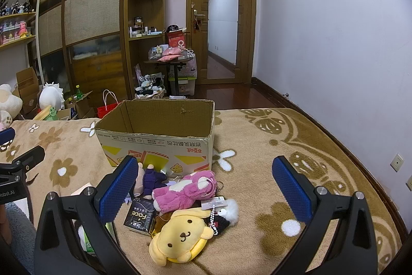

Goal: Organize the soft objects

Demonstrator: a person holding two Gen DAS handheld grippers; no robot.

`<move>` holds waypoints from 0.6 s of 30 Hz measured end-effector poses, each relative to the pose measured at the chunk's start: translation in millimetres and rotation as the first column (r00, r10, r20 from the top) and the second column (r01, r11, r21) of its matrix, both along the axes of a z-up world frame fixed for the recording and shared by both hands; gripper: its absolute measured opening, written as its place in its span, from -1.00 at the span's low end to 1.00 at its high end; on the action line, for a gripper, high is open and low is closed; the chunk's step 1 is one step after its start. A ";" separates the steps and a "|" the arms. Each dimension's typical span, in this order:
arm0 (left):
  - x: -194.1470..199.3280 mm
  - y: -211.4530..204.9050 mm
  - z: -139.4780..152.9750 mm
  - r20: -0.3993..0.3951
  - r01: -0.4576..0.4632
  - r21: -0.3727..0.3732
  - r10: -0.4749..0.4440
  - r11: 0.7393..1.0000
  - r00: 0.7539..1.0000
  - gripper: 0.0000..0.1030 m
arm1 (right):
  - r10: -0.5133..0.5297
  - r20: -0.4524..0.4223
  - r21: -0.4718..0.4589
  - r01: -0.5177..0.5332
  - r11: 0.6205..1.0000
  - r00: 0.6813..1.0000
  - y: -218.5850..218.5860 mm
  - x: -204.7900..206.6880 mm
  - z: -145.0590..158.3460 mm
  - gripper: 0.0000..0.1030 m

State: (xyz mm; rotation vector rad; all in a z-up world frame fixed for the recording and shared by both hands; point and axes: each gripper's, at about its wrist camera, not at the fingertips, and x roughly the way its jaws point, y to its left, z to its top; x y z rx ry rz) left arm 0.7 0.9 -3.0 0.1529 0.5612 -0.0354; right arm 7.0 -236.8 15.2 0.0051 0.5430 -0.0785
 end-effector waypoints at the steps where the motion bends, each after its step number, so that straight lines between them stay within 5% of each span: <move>1: 0.0 0.0 0.2 0.000 0.000 0.000 0.000 1.000 1.000 0.96 | 0.000 -0.001 0.001 0.000 1.000 1.000 0.0 -0.1 0.0 1.00; 18: 3.0 5.0 -4.0 -0.041 0.009 -0.007 -0.009 1.000 0.999 0.96 | 0.008 -0.017 0.004 -0.008 1.000 1.000 2.8 -1.3 2.0 1.00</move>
